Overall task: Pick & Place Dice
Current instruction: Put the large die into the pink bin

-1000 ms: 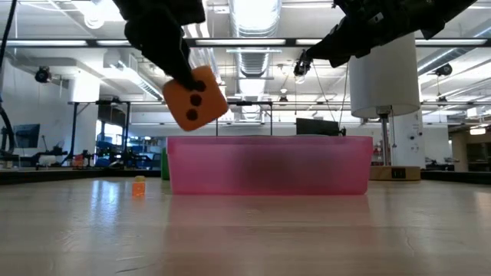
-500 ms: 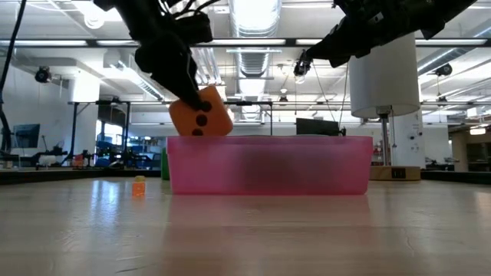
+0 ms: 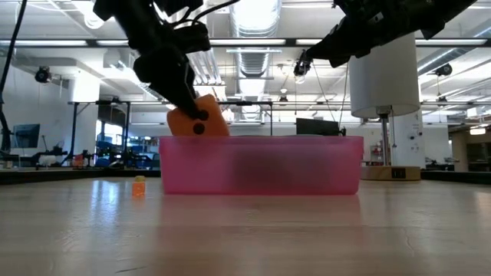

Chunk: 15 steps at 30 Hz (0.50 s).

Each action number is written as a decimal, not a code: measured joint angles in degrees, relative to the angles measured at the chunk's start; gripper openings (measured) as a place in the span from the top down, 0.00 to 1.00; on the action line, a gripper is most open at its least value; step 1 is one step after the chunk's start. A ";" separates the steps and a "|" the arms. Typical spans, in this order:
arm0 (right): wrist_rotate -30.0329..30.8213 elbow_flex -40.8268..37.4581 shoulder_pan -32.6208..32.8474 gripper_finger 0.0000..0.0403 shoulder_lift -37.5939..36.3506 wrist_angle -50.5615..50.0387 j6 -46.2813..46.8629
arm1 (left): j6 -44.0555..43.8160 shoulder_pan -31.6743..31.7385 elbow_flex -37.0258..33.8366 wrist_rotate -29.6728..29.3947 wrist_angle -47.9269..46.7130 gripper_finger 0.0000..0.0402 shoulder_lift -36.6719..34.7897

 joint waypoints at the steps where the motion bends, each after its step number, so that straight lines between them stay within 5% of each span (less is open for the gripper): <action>1: 0.00 0.00 0.00 0.98 0.00 0.00 0.07 | -0.06 0.00 -0.39 0.02 0.06 0.06 0.00; 15: 0.02 0.00 0.00 0.98 0.00 0.00 0.08 | -1.32 0.04 -0.97 0.97 0.55 0.01 0.00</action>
